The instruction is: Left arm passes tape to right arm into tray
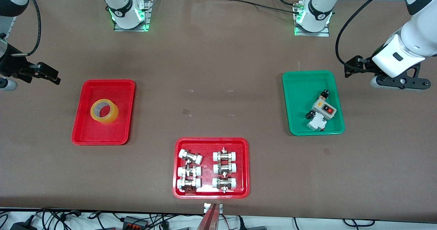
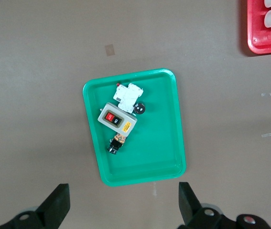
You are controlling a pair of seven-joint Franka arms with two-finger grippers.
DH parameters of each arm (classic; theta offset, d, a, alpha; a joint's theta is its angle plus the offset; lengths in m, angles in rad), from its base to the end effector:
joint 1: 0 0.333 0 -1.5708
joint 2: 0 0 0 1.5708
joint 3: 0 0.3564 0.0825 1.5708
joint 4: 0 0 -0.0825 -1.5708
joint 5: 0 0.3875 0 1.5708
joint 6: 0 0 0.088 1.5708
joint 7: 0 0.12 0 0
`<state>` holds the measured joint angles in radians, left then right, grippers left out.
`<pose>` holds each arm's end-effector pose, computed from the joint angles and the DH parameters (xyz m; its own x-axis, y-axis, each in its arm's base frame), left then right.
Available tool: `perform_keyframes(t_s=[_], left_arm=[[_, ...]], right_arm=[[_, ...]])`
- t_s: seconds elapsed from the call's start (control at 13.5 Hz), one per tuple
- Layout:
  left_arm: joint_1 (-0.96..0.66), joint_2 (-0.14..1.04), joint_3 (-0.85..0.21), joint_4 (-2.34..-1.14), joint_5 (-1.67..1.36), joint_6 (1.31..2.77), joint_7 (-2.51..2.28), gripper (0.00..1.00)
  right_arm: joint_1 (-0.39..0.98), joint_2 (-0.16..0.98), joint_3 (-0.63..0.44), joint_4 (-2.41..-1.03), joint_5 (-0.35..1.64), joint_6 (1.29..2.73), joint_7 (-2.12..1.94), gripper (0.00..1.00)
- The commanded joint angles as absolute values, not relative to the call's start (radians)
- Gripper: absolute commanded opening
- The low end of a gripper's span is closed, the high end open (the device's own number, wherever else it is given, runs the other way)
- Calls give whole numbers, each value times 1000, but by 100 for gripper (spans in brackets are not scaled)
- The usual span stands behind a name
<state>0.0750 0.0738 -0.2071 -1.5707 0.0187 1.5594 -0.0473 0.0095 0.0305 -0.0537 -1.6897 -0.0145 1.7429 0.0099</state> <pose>0.5740 -0.0694 0.6099 0.9929 -0.0847 -0.0832 -0.0857 -0.9963 -0.0074 0.5789 -0.0267 0.5927 0.9984 -0.0515 0.0229 -0.0519 -0.9985 0.0157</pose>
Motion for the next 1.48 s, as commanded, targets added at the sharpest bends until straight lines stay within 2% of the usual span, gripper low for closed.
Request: perform_keyframes(t_s=[0.0, 0.15, 1.4], left_arm=[[86, 72, -209, -1562, 2, 1560, -15, 100], [87, 72, -209, -1562, 0, 1560, -15, 100], [87, 72, -209, -1562, 0, 1562, -11, 100]], right_arm=[[-79, 11, 29, -1703, -15, 1730, 8, 100], [-98, 11, 58, -1703, -14, 1727, -5, 100], [-98, -28, 55, -1710, -15, 1692, -23, 100]])
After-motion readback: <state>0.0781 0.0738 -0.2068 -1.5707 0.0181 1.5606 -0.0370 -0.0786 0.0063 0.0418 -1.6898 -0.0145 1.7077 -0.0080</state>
